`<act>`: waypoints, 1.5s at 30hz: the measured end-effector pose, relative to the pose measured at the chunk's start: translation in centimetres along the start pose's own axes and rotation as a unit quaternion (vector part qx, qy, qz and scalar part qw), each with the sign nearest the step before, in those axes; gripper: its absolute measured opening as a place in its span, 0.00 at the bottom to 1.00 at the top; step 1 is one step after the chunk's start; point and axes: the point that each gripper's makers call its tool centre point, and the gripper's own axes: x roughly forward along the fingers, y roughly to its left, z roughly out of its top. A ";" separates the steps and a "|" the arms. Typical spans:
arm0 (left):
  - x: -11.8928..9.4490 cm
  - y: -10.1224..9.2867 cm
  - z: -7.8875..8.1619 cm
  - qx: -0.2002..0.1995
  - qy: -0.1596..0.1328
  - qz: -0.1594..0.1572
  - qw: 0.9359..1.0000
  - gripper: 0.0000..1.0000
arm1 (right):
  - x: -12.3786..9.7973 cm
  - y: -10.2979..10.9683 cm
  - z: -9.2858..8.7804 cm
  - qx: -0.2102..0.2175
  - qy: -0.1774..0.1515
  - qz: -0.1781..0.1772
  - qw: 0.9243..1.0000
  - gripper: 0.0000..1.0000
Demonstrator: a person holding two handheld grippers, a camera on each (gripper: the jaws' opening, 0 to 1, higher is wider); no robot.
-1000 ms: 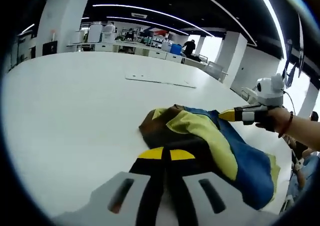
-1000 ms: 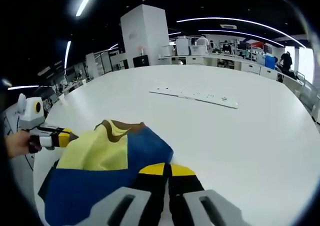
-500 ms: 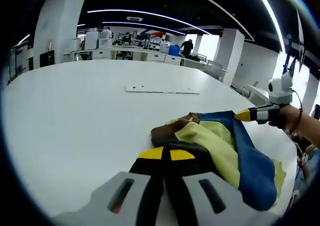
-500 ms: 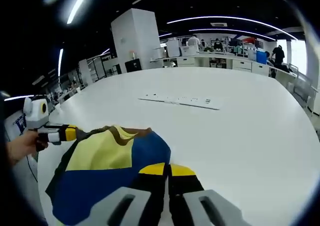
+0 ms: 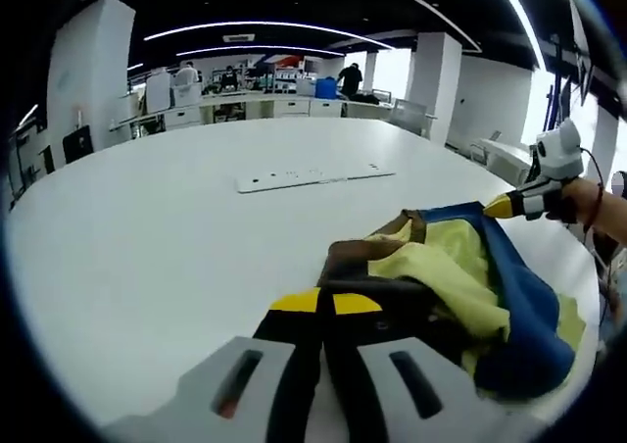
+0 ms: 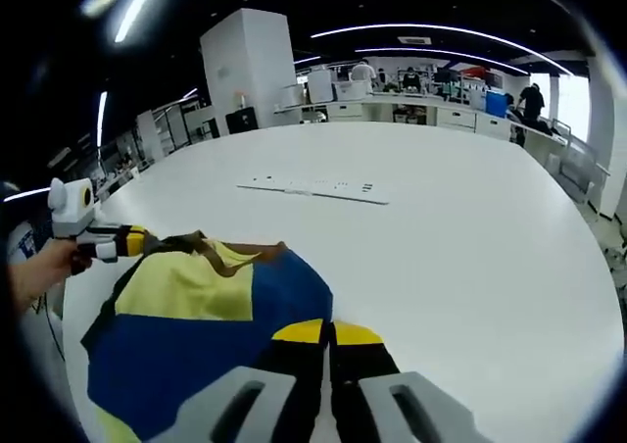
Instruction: Fold the garment on the visible template until the final outline fits inside the template.
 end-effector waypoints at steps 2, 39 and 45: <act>0.5 0.2 0.0 0.003 0.005 0.000 1.000 0.00 | -0.1 -0.6 -0.2 0.004 0.003 -0.008 1.000 0.00; -5.5 -1.2 -1.0 0.011 -0.002 -0.014 1.000 0.39 | -3.8 7.9 -1.2 0.010 0.016 0.077 0.997 0.55; -7.3 -3.0 -1.4 0.024 -0.008 -0.023 0.999 0.45 | -5.3 11.1 -1.5 -0.001 0.014 0.104 0.994 0.56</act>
